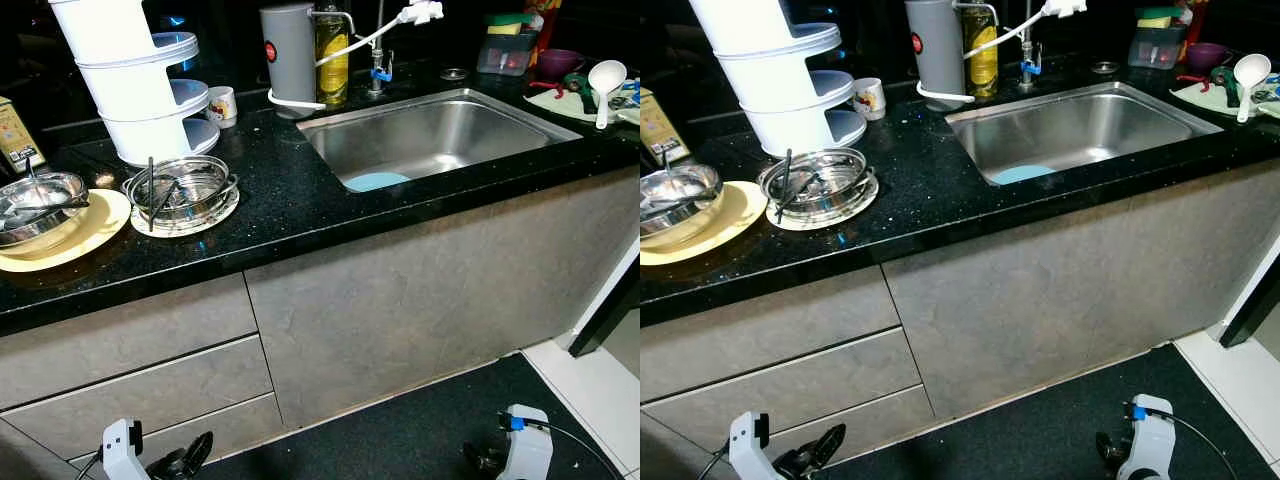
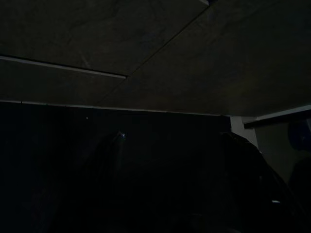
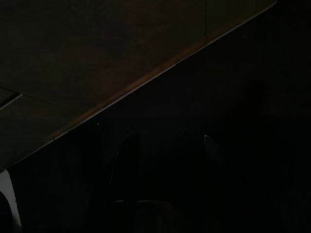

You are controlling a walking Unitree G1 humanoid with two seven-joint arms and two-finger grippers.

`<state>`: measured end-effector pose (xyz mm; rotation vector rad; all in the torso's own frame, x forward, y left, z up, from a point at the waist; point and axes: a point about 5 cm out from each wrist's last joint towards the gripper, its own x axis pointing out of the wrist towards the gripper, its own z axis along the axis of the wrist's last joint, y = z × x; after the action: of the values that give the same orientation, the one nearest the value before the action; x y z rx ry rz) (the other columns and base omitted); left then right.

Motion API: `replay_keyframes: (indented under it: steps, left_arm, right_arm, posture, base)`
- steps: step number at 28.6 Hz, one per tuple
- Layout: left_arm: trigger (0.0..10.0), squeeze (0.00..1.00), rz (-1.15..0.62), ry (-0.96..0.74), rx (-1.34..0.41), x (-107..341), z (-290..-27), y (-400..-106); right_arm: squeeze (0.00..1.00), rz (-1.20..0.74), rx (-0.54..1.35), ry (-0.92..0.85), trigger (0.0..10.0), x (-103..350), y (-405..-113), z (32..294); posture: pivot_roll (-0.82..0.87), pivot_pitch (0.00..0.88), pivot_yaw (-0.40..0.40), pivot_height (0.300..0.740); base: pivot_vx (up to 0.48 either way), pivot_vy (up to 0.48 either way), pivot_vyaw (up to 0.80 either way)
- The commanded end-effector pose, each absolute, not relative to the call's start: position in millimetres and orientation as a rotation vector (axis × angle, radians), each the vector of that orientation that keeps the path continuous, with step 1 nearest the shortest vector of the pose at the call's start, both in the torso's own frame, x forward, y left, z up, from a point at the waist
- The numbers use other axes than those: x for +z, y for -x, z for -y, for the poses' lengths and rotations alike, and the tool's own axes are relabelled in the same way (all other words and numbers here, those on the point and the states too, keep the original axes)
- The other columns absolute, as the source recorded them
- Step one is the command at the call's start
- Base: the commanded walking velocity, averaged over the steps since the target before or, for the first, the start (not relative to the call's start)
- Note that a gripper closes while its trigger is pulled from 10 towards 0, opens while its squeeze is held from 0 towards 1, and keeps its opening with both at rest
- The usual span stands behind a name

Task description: Kitchen organization

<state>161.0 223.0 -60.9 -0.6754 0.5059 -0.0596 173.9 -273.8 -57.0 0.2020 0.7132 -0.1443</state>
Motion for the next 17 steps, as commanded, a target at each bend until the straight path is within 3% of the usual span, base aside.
replay_keyframes:
  steps: [1, 17]
  left_arm:
    - [10.0, 0.0, -0.517, 0.664, -0.055, -60.9, -227.2, -160.5]
    - [10.0, 0.0, -0.514, 0.664, -0.051, -60.1, -228.9, -162.3]
  right_arm:
    - [0.0, -0.719, -0.137, -0.209, 10.0, -58.2, -175.5, 269.8]
    - [0.0, -0.715, -0.135, -0.21, 10.0, -57.8, -177.2, 268.3]
  posture:
    - [-0.1, 0.0, 0.072, 0.74]
    - [-0.1, 0.0, 0.077, 0.74]
  base:
    - [0.0, 0.0, 0.0]
    - [0.0, 0.0, 0.0]
